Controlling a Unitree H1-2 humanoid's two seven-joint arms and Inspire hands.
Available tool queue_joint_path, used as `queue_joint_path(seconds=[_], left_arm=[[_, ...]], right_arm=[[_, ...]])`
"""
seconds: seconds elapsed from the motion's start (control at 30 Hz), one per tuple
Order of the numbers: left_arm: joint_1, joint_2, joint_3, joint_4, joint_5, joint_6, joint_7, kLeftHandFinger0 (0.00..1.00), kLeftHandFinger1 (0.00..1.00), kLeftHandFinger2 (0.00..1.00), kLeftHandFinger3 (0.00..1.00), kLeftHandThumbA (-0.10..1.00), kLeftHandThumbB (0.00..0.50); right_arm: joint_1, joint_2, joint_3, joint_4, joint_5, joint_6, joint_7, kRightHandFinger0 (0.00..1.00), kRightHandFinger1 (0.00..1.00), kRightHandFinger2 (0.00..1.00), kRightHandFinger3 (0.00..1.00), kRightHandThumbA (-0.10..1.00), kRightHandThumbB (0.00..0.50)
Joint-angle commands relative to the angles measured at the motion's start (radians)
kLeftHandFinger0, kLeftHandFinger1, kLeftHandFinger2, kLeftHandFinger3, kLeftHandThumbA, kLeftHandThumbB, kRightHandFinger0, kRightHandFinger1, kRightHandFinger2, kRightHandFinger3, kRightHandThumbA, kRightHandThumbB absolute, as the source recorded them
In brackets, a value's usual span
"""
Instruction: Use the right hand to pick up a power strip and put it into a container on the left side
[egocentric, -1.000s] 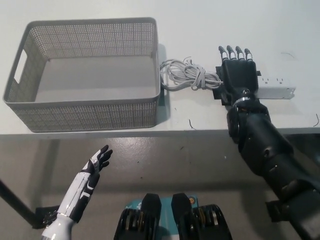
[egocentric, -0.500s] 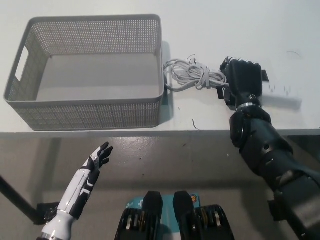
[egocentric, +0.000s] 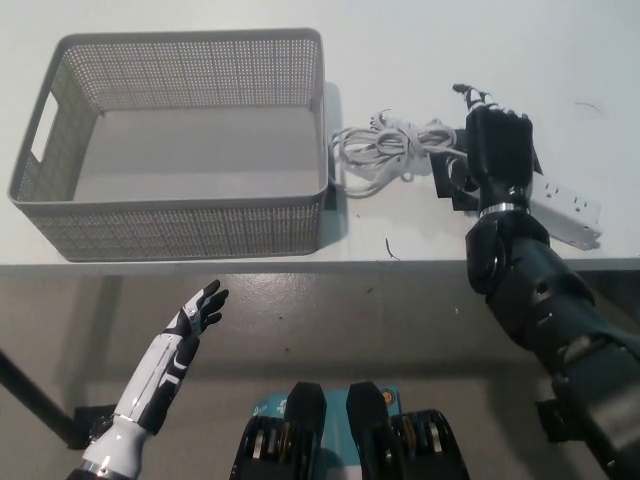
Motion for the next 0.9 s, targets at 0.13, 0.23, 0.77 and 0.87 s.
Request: queue_joint_path(seconds=[0.13,0.23,0.77,0.87], left_arm=[[-0.009,0.013,0.000,-0.024,-0.024,-0.003,-0.018,1.00,1.00,1.00,1.00,1.00,0.237],[-0.011,0.013,0.001,-0.021,-0.024,-0.009,-0.017,1.00,1.00,1.00,1.00,1.00,0.234],[-0.004,0.009,0.005,-0.019,-0.029,0.004,-0.021,1.00,1.00,1.00,1.00,1.00,0.237],[-0.001,0.012,0.004,-0.017,-0.017,-0.005,-0.020,1.00,1.00,1.00,1.00,1.00,0.229]], right_arm=[[-0.164,-0.058,0.049,-0.039,0.011,-0.089,-0.167,0.00,0.22,0.75,0.66,-0.10,0.148],[-0.195,-0.069,0.071,-0.048,-0.006,-0.070,-0.215,0.00,0.31,0.83,0.66,-0.10,0.130],[-0.309,-0.109,0.095,-0.086,0.008,-0.086,-0.274,0.00,0.24,0.69,0.53,-0.10,0.151],[-0.319,-0.109,0.095,-0.097,0.008,-0.099,-0.275,0.00,0.22,0.68,0.45,-0.10,0.147]])
